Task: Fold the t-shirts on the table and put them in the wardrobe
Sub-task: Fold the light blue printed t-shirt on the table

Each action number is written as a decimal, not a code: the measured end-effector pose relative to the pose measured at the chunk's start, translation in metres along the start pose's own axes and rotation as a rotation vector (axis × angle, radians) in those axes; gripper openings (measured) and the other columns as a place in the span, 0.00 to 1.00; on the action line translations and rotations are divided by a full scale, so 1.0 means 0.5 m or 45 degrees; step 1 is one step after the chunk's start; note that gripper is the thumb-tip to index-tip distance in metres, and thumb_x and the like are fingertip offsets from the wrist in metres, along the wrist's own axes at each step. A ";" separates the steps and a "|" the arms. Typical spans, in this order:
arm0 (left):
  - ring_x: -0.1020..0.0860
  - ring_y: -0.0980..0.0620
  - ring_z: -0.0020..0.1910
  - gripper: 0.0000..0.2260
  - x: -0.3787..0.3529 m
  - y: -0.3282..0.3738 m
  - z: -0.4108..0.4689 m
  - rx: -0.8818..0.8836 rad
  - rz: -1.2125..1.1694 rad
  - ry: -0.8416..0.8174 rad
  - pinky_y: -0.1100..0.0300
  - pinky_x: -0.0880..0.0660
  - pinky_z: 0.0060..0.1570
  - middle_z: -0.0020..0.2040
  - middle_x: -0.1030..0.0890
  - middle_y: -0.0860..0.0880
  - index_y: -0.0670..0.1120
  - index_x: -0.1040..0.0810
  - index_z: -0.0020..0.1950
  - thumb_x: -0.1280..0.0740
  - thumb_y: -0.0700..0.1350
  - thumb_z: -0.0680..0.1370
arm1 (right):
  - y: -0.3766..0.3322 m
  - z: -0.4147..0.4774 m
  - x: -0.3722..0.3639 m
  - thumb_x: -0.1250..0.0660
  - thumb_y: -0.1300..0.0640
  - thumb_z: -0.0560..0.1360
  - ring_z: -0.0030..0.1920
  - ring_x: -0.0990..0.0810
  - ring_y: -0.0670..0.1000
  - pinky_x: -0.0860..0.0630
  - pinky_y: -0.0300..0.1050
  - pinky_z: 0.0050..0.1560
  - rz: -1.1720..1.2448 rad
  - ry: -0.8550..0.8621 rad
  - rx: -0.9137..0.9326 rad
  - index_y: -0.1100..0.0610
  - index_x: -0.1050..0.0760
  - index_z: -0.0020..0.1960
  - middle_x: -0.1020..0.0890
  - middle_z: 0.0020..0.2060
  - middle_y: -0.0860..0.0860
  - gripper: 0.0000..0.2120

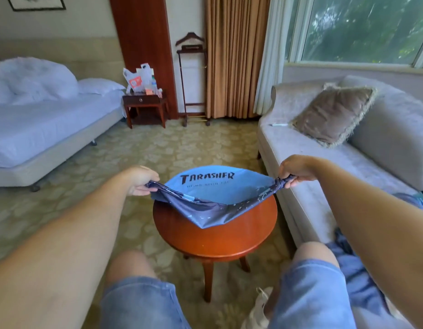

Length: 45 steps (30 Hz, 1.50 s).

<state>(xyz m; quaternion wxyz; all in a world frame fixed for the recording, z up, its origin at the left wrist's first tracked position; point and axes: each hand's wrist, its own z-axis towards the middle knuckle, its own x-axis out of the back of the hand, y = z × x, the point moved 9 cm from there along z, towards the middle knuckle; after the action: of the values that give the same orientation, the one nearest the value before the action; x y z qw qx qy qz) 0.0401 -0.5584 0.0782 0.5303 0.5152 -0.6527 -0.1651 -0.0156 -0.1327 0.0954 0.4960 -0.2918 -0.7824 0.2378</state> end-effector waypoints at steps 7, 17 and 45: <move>0.20 0.57 0.28 0.08 -0.113 -0.097 -0.016 0.138 0.650 -0.404 0.66 0.26 0.32 0.36 0.18 0.49 0.45 0.23 0.58 0.36 0.41 0.80 | 0.150 0.027 -0.073 0.42 0.68 0.80 0.33 0.25 0.50 0.25 0.39 0.37 -0.319 -0.251 -0.285 0.64 0.27 0.55 0.23 0.44 0.57 0.07; 0.28 0.45 0.68 0.30 -0.211 -0.183 0.069 0.338 1.499 -0.709 0.54 0.29 0.65 0.68 0.27 0.42 0.45 0.25 0.68 0.36 0.66 0.75 | 0.251 0.120 -0.119 0.37 0.60 0.78 0.31 0.25 0.54 0.26 0.45 0.38 -0.702 -0.273 -0.480 0.63 0.28 0.45 0.22 0.32 0.60 0.06; 0.66 0.48 0.78 0.35 -0.399 -0.181 0.375 -0.385 1.249 -0.026 0.39 0.63 0.74 0.79 0.65 0.48 0.56 0.59 0.80 0.55 0.71 0.77 | 0.110 0.427 -0.444 0.60 0.28 0.75 0.78 0.63 0.54 0.58 0.61 0.76 -0.966 0.170 0.236 0.47 0.59 0.80 0.60 0.79 0.51 0.39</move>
<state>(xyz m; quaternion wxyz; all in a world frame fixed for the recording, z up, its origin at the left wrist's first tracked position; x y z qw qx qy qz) -0.0950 -0.4888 -0.1668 0.6076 0.0643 -0.7916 0.0056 -0.1240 -0.2648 -0.1669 0.6228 0.0491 -0.7759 0.0879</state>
